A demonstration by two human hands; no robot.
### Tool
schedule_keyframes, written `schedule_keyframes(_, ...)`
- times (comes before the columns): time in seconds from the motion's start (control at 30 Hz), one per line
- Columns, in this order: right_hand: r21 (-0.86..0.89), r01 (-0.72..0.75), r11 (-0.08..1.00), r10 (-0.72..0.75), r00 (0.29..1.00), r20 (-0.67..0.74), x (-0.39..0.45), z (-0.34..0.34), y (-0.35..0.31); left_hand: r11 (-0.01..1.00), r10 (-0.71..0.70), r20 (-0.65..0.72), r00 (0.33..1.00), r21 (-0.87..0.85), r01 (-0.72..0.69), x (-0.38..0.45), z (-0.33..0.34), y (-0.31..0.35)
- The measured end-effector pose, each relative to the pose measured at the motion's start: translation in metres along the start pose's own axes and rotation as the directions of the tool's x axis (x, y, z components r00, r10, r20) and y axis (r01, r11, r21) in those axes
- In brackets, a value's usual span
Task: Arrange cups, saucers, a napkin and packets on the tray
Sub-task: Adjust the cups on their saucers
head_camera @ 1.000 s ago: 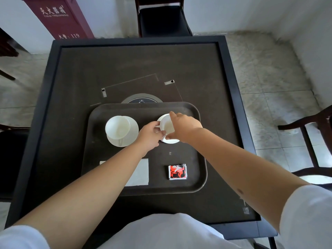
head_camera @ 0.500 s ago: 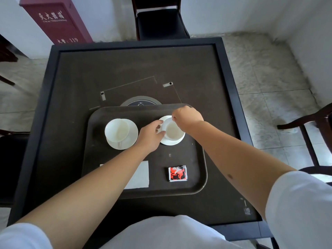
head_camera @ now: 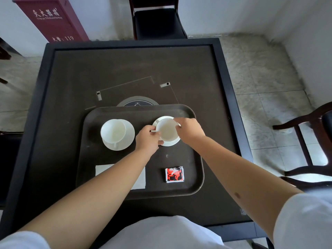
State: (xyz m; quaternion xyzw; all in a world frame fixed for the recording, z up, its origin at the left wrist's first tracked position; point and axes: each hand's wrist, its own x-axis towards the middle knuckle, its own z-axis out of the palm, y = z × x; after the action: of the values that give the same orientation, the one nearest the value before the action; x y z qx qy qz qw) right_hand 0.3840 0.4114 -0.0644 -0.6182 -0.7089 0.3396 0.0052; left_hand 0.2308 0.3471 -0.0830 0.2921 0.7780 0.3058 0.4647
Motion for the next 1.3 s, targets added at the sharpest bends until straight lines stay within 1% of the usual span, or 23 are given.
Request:
schedule_keyframes(0.1,0.095,-0.01,0.995,0.014,0.999,-0.044,-0.007,0.003,0.004,0.996,0.063,-0.002,0.998,0.057,-0.063,0.001,-0.001,-0.001)
schedule_keyframes(0.17,0.239,-0.083,0.967,0.097,0.994,-0.047,-0.008,0.004,0.007,0.993,0.098,0.019,0.995,0.065,-0.099,0.0,-0.002,-0.002)
schedule_keyframes(0.27,0.487,-0.248,0.838,0.255,0.965,0.054,-0.011,0.007,0.008,0.976,0.164,0.043,0.986,0.138,-0.168,0.0,-0.001,-0.006)
schedule_keyframes(0.33,0.584,-0.294,0.757,0.288,0.952,0.106,-0.011,0.01,0.01,0.968,0.187,0.055,0.981,0.159,-0.194,0.001,-0.002,-0.008)
schedule_keyframes(0.4,0.632,-0.309,0.711,0.297,0.946,0.129,-0.011,0.012,0.013,0.973,0.182,0.067,0.981,0.131,-0.189,0.002,-0.003,-0.008)
schedule_keyframes(0.6,0.648,-0.294,0.702,0.281,0.951,0.128,-0.011,0.019,0.016,0.993,0.119,0.1,0.988,0.007,-0.12,0.004,-0.003,-0.008)
schedule_keyframes(0.8,0.644,-0.308,0.7,0.292,0.947,0.135,-0.012,0.019,0.015,0.993,0.116,0.116,0.986,-0.051,-0.11,0.002,-0.003,-0.008)
schedule_keyframes(0.97,0.649,-0.305,0.697,0.292,0.947,0.133,-0.014,0.019,0.014,0.993,0.106,0.115,0.988,-0.057,-0.1,0.004,-0.002,-0.011)
schedule_keyframes(1.17,0.669,-0.299,0.68,0.29,0.948,0.13,-0.016,0.02,0.014,0.989,0.148,0.084,0.985,0.0,-0.149,0.001,0.0,-0.013)
schedule_keyframes(1.3,0.656,-0.293,0.696,0.294,0.949,0.113,-0.017,0.02,0.014,0.992,0.128,0.101,0.987,-0.023,-0.126,0.004,-0.002,-0.013)
